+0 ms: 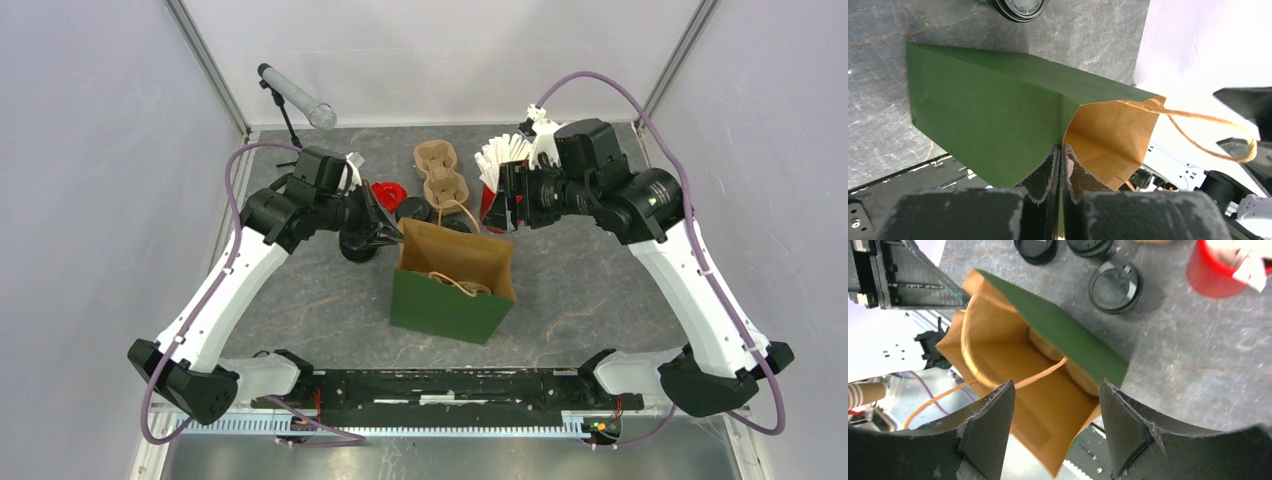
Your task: Pack the takeout coffee
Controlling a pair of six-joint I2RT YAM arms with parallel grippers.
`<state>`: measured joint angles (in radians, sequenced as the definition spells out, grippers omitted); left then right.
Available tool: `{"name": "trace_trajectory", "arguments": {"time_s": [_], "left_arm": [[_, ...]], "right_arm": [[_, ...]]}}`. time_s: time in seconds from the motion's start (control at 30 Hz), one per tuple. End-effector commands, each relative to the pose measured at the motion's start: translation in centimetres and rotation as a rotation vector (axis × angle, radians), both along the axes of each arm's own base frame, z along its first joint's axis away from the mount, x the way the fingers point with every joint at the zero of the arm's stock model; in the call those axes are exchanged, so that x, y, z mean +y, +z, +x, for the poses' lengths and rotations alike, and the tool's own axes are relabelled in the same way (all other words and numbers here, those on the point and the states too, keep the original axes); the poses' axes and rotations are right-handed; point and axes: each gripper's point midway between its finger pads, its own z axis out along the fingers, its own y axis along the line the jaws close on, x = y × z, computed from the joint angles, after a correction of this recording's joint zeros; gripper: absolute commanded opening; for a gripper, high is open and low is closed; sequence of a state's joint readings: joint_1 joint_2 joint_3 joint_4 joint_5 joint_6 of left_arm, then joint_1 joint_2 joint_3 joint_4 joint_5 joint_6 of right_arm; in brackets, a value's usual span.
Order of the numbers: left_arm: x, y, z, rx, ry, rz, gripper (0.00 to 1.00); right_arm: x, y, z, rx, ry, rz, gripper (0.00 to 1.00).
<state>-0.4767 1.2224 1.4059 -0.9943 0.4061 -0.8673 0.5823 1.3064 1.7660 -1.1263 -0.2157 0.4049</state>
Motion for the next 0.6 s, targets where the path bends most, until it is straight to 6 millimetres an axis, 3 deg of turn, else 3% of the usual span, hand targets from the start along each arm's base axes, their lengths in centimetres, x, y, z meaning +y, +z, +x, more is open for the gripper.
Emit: {"name": "trace_trajectory", "arguments": {"time_s": [0.0, 0.2, 0.57], "left_arm": [[-1.0, 1.2, 1.4, -0.046, 0.066, -0.041, 0.08], [-1.7, 0.0, -0.2, -0.038, 0.05, -0.045, 0.09], [-3.1, 0.6, -1.0, -0.068, 0.015, -0.061, 0.11]], "right_arm": [[-0.3, -0.3, -3.8, 0.161, -0.014, 0.068, 0.67], [-3.0, -4.2, -6.5, 0.229, -0.097, 0.02, 0.63], [-4.5, -8.1, -4.5, 0.179, -0.159, -0.104, 0.52]]}}
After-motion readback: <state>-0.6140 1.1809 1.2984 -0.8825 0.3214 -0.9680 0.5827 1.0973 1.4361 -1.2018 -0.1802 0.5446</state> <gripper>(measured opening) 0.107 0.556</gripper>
